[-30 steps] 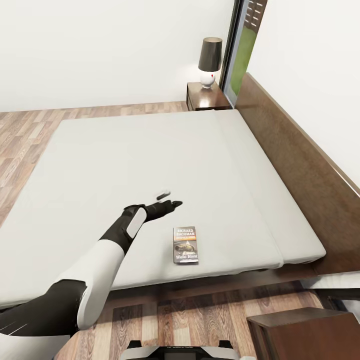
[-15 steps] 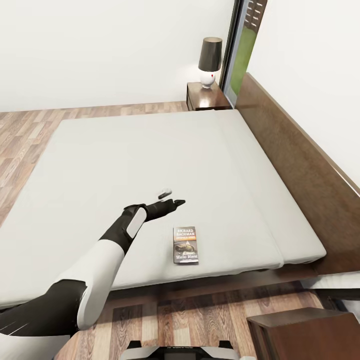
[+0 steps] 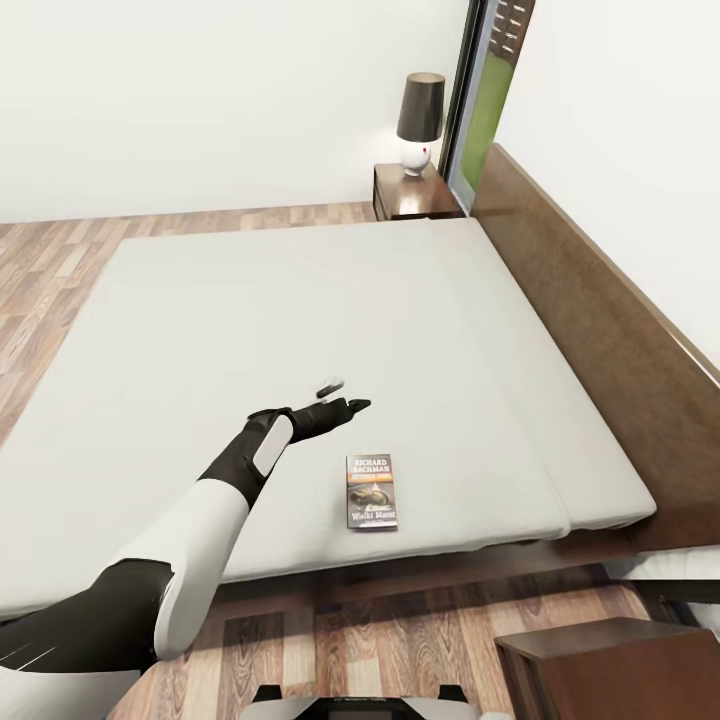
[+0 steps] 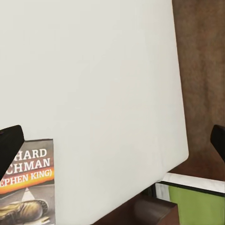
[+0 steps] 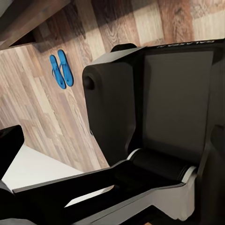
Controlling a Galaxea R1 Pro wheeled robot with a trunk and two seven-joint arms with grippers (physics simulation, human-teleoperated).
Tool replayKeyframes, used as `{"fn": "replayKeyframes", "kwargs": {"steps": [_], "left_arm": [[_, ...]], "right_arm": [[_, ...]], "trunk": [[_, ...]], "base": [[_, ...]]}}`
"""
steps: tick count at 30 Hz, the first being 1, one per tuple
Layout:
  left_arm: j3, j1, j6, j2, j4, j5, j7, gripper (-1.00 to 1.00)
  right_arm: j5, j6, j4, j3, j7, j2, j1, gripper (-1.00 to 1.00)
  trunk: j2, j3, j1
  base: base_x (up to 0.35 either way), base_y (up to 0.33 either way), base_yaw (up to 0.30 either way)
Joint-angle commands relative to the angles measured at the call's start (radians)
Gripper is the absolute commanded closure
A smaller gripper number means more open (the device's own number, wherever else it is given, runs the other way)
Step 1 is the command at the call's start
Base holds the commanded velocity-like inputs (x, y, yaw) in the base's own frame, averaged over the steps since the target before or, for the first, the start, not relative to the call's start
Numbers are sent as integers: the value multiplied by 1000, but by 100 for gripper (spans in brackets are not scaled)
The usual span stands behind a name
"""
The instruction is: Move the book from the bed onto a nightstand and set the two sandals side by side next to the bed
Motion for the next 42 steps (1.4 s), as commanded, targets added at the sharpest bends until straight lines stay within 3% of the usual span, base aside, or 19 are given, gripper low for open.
{"fn": "replayKeyframes", "kwargs": {"steps": [1,42], "left_arm": [[0,0,6,0,-1,7,1,-100],[2,0,8,0,5,31,3,-100]], "right_arm": [[9,3,-1,-9,5,0,0,-100],[7,4,-4,-13,8,-7,-1,-100]], "trunk": [[-8,-4,4],[-295,-133,161]], "base": [[0,0,0],[0,0,0]]}}
